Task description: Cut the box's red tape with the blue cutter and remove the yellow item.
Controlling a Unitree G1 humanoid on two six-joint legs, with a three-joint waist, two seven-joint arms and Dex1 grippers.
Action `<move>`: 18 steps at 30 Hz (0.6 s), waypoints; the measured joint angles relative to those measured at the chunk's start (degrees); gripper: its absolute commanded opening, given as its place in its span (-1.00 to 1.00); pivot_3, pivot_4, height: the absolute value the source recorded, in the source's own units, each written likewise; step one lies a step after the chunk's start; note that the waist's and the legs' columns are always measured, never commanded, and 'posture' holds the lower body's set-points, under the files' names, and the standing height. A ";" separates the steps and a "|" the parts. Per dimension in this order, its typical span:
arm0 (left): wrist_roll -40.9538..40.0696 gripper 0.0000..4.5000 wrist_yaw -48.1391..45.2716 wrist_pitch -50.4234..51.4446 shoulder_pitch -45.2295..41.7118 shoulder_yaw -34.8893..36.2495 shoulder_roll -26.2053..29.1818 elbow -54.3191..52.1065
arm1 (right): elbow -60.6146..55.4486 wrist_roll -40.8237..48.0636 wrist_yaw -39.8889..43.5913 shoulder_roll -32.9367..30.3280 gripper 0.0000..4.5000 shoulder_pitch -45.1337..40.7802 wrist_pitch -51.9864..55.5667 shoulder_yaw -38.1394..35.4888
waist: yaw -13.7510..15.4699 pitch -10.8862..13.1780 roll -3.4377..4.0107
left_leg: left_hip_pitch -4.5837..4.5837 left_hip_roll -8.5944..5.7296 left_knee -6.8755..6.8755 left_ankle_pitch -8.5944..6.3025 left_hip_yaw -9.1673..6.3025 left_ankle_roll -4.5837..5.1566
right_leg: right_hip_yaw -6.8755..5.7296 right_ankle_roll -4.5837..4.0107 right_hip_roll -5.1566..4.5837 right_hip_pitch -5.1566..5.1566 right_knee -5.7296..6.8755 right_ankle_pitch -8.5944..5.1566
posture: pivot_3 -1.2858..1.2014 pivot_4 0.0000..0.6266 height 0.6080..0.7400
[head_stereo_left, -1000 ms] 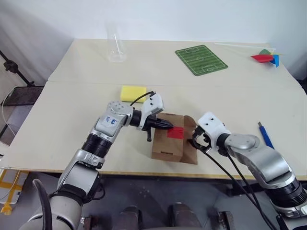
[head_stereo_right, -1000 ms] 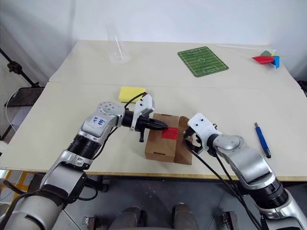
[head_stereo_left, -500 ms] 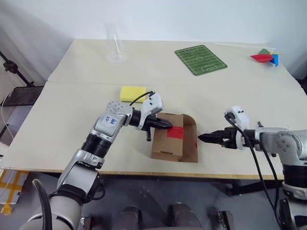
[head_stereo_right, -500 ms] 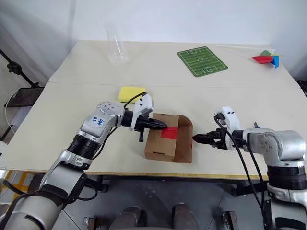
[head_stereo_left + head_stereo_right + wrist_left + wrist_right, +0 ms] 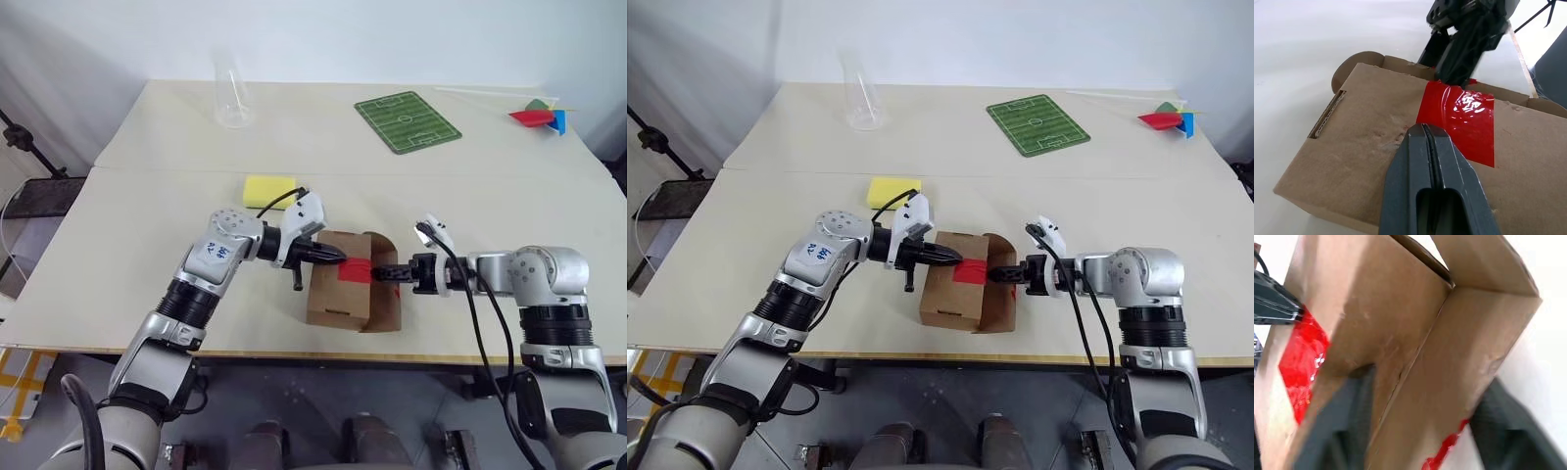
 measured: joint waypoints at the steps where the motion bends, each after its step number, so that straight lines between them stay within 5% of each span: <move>1: 0.00 -1.00 0.00 0.04 0.00 0.07 0.10 -0.06 | 1.70 -0.23 -0.11 0.14 -0.33 -0.91 0.01 0.03 | -0.12 0.00 0.00 | 0.00 0.00 0.00 0.01 0.00 -0.02 | 0.00 0.00 0.00 0.01 -0.01 0.00 | 0.03 -0.52 1.00; 8: 0.00 -1.00 0.26 0.20 0.66 0.45 0.93 -1.19 | 7.17 -0.34 -0.05 1.23 -0.33 -4.46 1.80 0.06 | -0.78 -0.01 0.01 | 0.04 0.00 -0.01 0.06 -0.03 -0.04 | -0.01 0.00 -0.01 0.05 0.05 0.00 | 0.03 -0.52 1.00; 14: 0.00 -1.00 0.38 -0.22 1.32 0.56 1.12 -1.44 | 7.51 -1.29 0.35 1.77 -0.99 -4.96 3.04 2.34 | -0.94 -0.02 0.02 | 0.07 0.01 -0.04 0.06 -0.03 -0.05 | -0.01 0.00 -0.01 0.04 0.05 0.00 | 0.03 -0.52 1.00; 18: -0.03 -1.00 -0.12 -1.65 1.75 0.57 1.39 -1.48 | 7.50 -1.11 -0.17 2.29 -0.99 -5.37 6.12 0.52 | -0.88 -0.02 0.03 | 0.06 0.01 -0.06 0.06 -0.03 -0.05 | -0.01 0.00 -0.01 0.04 0.05 0.00 | 0.03 -0.52 1.00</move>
